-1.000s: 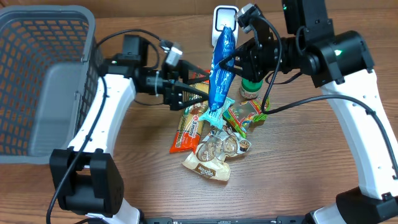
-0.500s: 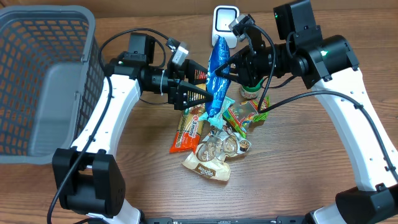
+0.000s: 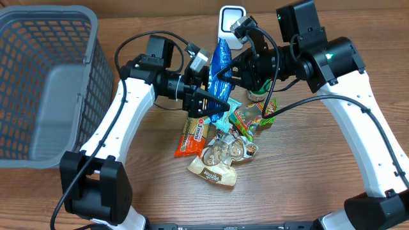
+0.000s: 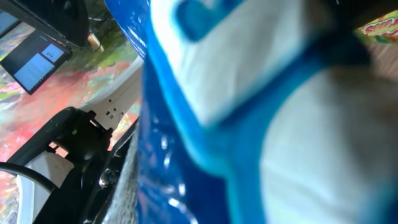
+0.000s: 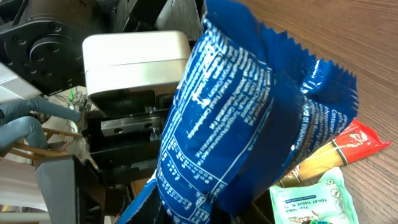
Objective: Scan the item barcode
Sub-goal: 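Hold the Oreo pack in front of the scanner with both grippers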
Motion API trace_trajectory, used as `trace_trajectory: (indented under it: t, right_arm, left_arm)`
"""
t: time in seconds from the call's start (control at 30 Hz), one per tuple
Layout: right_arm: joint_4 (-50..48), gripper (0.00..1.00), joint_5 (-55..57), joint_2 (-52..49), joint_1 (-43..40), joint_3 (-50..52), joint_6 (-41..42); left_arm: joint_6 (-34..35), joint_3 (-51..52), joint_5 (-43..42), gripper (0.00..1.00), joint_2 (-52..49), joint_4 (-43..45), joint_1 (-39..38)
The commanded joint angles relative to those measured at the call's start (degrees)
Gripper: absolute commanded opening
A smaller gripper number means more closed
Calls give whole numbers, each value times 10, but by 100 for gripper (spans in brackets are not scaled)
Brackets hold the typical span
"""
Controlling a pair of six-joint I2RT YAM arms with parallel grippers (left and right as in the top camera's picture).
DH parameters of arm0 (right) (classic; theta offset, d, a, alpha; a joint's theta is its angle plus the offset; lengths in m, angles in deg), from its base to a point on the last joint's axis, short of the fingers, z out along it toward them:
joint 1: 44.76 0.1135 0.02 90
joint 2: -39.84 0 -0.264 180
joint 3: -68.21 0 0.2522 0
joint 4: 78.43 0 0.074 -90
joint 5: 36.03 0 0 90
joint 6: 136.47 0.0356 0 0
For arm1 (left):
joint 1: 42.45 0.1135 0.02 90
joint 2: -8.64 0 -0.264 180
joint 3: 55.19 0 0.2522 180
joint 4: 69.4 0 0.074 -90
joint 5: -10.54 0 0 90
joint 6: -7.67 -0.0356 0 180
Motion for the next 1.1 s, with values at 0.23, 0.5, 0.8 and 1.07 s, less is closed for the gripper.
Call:
trace_trajectory:
  t: [0.23,0.5,0.8,1.07]
  right_arm:
    - [-4,4,-14,3,2,-3,-4]
    - [-2,4,-14,3,2,-3,-4]
    - [-5,4,-10,3,2,-3,-4]
    - [-4,4,-10,3,2,-3,-4]
  left_arm:
    - [10,5,-13,81,6,0,9]
    - [34,5,-13,66,6,-2,33]
    - [35,5,-12,54,6,-4,33]
    - [40,5,-12,40,6,-4,33]
